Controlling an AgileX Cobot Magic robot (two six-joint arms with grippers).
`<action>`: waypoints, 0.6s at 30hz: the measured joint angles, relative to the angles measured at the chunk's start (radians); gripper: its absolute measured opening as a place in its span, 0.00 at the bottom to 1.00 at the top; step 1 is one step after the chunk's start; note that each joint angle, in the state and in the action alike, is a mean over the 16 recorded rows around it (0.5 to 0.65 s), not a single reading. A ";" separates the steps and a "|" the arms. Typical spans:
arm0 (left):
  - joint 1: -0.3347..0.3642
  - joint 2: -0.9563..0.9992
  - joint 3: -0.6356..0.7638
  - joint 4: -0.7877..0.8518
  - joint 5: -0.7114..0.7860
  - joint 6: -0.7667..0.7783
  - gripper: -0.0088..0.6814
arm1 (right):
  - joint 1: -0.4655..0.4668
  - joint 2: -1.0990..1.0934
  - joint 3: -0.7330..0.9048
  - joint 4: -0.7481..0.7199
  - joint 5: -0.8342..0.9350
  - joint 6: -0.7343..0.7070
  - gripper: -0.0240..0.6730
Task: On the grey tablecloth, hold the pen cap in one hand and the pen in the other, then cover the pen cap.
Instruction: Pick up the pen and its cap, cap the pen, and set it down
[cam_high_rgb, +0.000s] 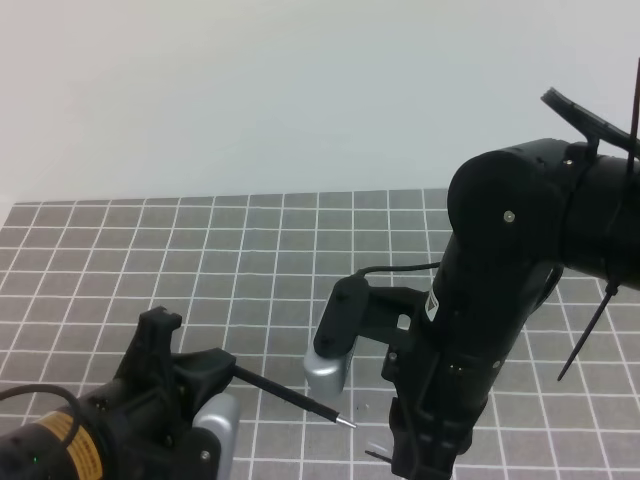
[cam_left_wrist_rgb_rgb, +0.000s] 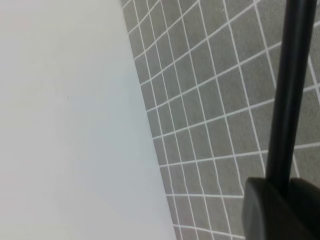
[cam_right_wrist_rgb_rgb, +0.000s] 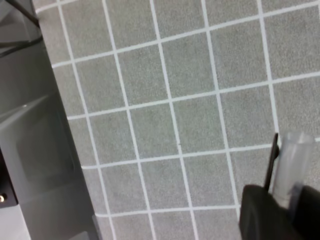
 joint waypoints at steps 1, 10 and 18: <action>-0.002 0.000 0.000 0.003 0.001 -0.001 0.07 | 0.000 0.000 0.000 -0.002 0.000 0.000 0.17; -0.025 0.000 0.000 0.031 0.007 -0.009 0.07 | 0.000 0.000 0.000 -0.008 0.000 0.001 0.17; -0.036 0.001 0.000 0.032 0.013 -0.010 0.07 | 0.000 0.000 0.000 -0.006 0.015 0.005 0.17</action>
